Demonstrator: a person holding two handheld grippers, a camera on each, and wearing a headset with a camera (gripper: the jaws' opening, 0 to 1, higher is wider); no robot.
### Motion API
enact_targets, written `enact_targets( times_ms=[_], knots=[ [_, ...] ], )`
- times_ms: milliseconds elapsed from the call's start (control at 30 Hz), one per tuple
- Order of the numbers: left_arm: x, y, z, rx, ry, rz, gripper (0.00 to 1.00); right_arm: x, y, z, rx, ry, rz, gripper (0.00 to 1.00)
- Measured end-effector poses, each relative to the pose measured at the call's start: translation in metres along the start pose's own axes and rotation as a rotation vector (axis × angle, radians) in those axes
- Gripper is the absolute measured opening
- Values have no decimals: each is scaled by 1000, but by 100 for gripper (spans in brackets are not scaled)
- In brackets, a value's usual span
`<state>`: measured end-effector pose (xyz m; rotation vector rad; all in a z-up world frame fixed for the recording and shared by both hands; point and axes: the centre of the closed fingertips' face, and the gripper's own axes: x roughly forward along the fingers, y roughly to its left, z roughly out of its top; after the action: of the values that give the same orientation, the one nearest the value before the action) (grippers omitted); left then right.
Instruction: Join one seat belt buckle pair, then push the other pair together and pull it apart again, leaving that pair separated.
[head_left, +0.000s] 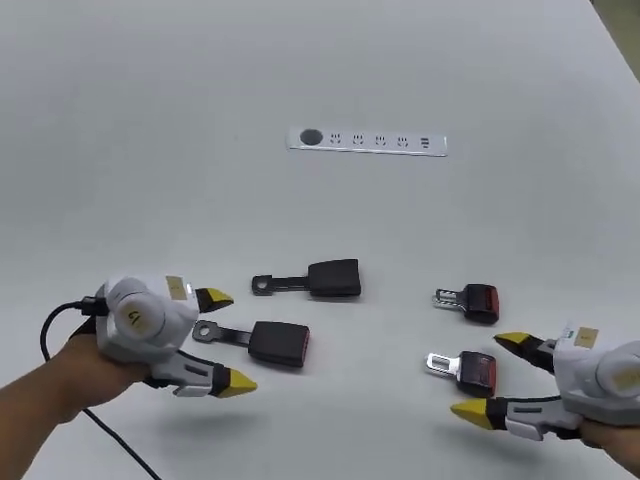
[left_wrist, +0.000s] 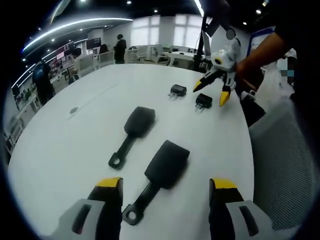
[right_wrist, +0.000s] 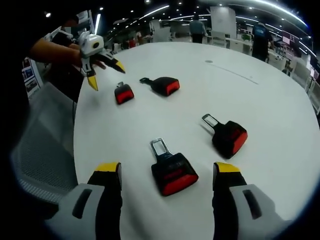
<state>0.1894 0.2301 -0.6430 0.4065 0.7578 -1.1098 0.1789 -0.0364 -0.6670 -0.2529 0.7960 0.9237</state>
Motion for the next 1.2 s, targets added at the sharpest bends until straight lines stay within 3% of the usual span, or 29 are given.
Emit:
enact_targets(
  times_ms=[267,367,467,533,700,933,1100,1133,1200],
  knots=[
    [20,-1,-6,96,63,-78,65,4,-5,-10,-67,65,44,70],
    [24,-4,-2,123,48,-108,62,7,-9,-13,-67,82,54,69],
    [29,2,-6,130,66,-111,60,7,-8,-14,-79,95,69,65],
    [31,2,-5,139,59,-123,57,10,-12,-17,-106,97,71,63],
    [41,2,-14,176,85,-161,43,10,-14,-16,-110,100,76,59],
    [49,12,-8,181,68,-161,45,10,-19,-16,-150,108,75,50],
    [50,11,-10,203,67,-181,37,12,-20,-15,-188,114,63,42],
    [51,12,-11,233,65,-170,37,12,-18,-14,-187,117,68,41],
    [52,13,-11,226,62,-169,36,11,-17,-12,-192,118,73,37]
  ],
)
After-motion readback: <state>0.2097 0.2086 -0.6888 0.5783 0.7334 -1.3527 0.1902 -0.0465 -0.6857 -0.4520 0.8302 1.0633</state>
